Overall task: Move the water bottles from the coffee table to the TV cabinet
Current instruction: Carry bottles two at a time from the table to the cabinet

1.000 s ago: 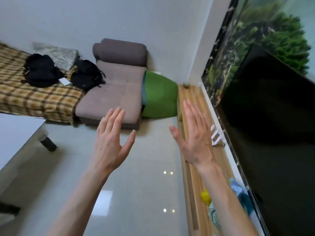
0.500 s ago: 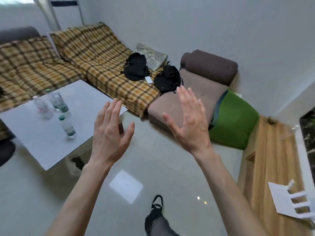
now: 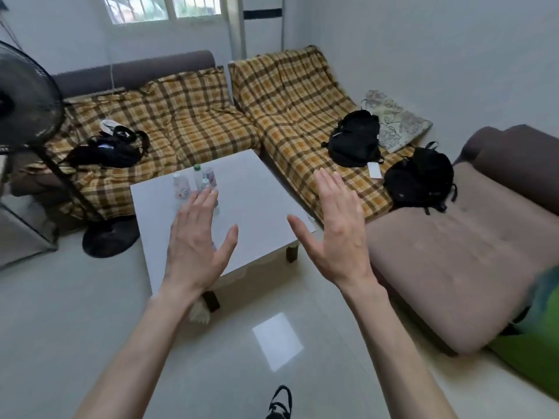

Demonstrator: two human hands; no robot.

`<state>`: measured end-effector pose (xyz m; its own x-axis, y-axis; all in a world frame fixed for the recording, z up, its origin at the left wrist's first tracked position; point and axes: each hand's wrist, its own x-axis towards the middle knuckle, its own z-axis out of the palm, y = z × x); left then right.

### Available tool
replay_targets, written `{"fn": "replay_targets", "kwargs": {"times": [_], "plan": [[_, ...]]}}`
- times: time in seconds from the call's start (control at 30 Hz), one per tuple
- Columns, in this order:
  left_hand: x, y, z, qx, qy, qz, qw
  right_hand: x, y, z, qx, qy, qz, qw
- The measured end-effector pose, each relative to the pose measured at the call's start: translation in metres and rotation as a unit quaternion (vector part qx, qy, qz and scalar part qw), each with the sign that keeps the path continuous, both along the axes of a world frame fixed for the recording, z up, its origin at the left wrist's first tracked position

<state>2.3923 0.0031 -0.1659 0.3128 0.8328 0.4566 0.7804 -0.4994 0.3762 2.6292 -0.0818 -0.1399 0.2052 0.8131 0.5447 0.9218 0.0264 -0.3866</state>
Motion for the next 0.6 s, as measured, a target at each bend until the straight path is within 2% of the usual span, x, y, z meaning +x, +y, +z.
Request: {"fn": "replay_targets", "kwargs": {"times": [0.23,0.6], "plan": [[-0.016,0.085,-0.014,-0.009,0.022,0.098,0.995,0.008,0.126,-0.012,-0.014,-0.005,0.080,0.997],[-0.027,0.166,-0.058,-0.058,0.020,0.175,0.983,-0.003,0.254,-0.040,-0.052,-0.014,0.163,0.985]]}}
